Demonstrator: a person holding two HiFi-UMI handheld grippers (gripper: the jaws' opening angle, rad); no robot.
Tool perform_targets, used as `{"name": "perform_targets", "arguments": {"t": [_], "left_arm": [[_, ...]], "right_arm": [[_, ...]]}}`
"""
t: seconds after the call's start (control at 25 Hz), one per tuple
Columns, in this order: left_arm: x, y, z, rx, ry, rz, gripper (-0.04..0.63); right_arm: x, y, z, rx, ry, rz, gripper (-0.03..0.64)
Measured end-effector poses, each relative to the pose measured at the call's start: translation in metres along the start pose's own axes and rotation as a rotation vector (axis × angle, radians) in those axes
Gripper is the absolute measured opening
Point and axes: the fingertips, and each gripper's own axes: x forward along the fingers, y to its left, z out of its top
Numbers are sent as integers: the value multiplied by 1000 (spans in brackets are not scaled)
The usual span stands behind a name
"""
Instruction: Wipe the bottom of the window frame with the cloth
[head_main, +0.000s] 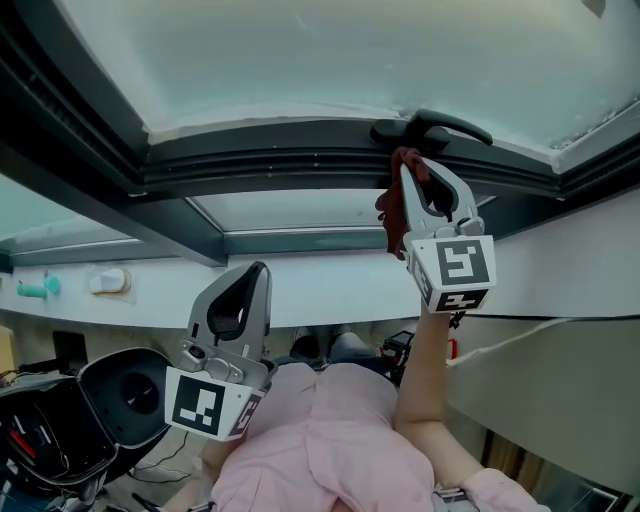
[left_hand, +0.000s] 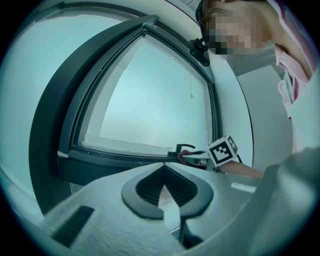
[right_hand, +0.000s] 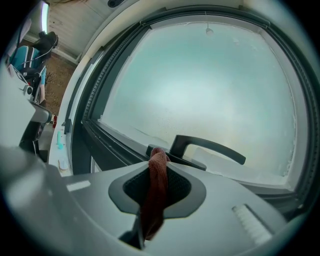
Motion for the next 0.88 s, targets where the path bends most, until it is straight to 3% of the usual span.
{"name": "perform_targets", "arguments": {"t": [0.44, 0.88], "left_arm": [[7, -16, 2, 8, -3, 5, -3], [33, -59, 3, 9, -5, -7, -2]], "right_arm": [[-7, -18, -7, 10, -3, -6, 51], [-18, -47, -19, 14, -2, 19, 51]]}}
